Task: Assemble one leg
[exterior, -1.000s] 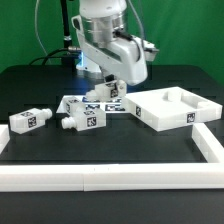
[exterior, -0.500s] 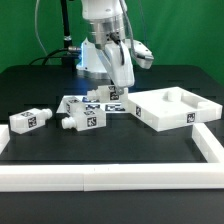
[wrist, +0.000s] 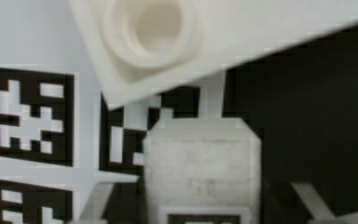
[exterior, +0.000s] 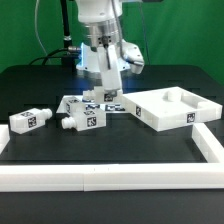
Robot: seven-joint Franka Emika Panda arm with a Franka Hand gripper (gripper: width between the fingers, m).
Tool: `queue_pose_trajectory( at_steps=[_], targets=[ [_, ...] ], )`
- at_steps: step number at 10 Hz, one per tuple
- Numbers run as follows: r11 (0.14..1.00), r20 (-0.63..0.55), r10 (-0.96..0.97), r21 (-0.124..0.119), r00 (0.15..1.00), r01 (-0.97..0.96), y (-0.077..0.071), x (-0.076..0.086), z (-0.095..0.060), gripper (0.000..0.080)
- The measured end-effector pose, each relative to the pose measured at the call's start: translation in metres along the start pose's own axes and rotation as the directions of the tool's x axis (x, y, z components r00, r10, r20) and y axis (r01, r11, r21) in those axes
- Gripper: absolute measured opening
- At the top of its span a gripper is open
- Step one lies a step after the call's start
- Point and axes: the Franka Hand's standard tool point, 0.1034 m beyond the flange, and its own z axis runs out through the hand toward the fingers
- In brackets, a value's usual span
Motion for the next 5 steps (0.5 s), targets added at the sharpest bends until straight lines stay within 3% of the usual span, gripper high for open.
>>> queue_pose_trajectory(
  at_steps=[5],
  targets=[
    [1.0,-0.029,0.028,-0.004,0.999,-0.028,0.007,0.013,0.017,0.0284]
  ],
)
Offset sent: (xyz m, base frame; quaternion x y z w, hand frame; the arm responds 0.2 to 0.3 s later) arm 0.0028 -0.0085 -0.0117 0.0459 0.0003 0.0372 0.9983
